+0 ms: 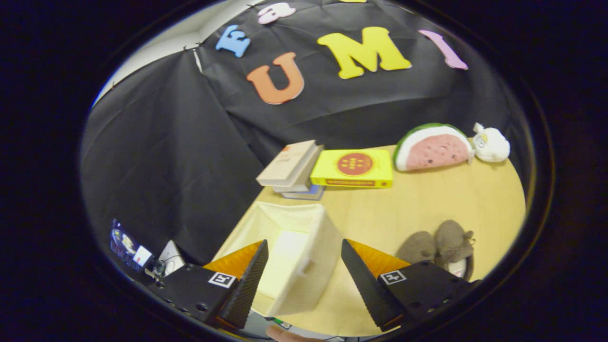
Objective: Open the storage box then place both shoes into the box .Put the left shoe in first, then the right shoe, with the right side of both shoes facing outward in a uniform manner.
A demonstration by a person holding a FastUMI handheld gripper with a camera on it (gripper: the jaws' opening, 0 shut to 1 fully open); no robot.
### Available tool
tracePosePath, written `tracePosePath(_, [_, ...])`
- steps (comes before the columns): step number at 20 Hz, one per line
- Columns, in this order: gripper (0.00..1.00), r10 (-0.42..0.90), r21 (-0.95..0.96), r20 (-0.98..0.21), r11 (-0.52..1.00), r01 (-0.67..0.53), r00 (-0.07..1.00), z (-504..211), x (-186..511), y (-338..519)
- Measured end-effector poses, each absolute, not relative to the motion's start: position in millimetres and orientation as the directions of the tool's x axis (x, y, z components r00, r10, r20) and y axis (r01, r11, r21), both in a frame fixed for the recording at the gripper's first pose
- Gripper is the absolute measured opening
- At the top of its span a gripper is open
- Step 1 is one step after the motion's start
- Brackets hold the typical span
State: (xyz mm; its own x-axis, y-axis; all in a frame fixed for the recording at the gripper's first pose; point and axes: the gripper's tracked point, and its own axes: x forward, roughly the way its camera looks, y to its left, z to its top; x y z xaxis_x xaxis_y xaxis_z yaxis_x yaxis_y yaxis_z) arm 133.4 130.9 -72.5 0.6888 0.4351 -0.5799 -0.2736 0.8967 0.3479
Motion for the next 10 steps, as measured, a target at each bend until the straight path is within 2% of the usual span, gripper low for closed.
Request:
tracePosePath(5, [0.94, 0.275, 0.253, -0.779, 0.960, -0.119, 0.563, -153.4, 107.6, 43.6])
tracePosePath(8, [0.92, 0.125, 0.104, -0.853, 0.992, -0.070, 0.507, -197.8, 98.8, 3.8])
tracePosePath(10, [0.89, 0.081, 0.065, -0.879, 0.997, -0.050, 0.469, -216.1, 93.6, -5.8])
